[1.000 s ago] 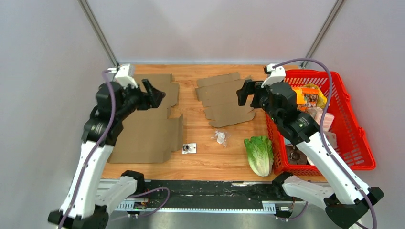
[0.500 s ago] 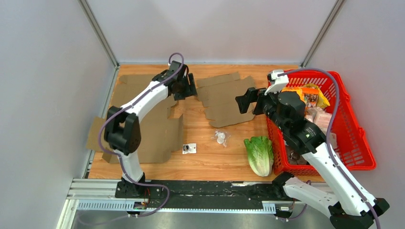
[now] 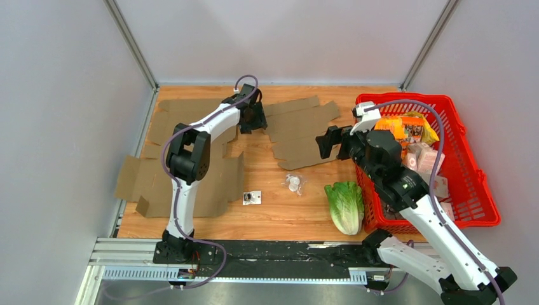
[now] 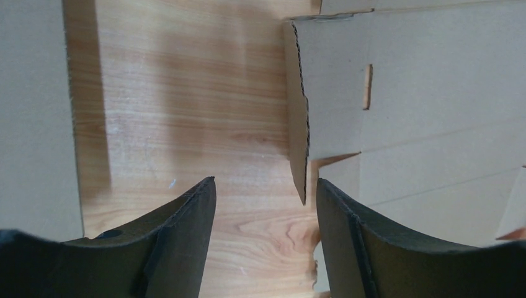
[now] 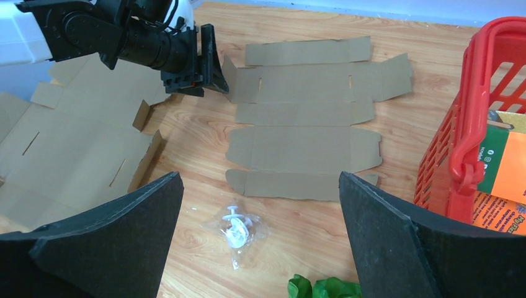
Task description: Fold the paper box
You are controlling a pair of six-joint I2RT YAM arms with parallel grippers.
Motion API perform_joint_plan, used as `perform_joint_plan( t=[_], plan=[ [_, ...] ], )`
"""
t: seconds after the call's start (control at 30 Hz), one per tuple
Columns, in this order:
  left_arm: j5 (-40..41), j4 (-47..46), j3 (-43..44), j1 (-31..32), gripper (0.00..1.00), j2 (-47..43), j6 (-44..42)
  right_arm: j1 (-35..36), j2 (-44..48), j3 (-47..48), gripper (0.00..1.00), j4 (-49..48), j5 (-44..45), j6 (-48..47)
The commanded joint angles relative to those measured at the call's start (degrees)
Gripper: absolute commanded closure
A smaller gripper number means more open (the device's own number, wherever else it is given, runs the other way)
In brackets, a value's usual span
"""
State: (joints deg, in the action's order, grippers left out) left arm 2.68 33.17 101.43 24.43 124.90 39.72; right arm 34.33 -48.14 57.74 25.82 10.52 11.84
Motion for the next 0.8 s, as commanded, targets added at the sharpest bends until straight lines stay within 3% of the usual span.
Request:
perform_joint_plan(
  t=[0.0,0.17,0.33,0.37,0.4,0.47,0.6,0.77],
  plan=[
    [0.2,-3.6,2.1,0.4,0.32,2.0,0.4,0.0,0.9,-0.9,0.00,-4.4,-0.9,-1.1],
    [2.1,-4.6,2.8,0.5,0.41,3.9,-0.1,0.0,0.6,-1.6,0.00,-4.8,-0.9,-0.9],
    [4.2,-5.1,7.6,0.6,0.60,6.5,-4.0,0.0,-0.3,-1.7,0.00,-5.0,-0.5,-0.9],
    [4.4,-4.2,9.3,0.5,0.66,7.1,-5.1,0.0,-1.0,-1.7,0.00,-4.9,-0.2,-1.0],
    [4.4,-3.5,11.1,0.4,0.87,7.5,-7.2,0.0,-1.5,-1.3,0.00,-4.7,-0.2,-1.2],
    [4.2,-2.8,15.2,0.4,0.99,6.8,-9.5,0.0,-3.2,-0.6,0.00,-3.6,-0.1,-1.5],
    [0.6,-4.6,16.0,0.4,1.00,-1.6,-15.9,0.0,-6.2,3.7,0.00,0.2,0.1,-2.1],
    [-4.7,1.6,15.7,0.3,1.00,-11.2,-21.7,0.0,-9.9,7.8,0.00,1.4,1.4,-4.5]
  ],
)
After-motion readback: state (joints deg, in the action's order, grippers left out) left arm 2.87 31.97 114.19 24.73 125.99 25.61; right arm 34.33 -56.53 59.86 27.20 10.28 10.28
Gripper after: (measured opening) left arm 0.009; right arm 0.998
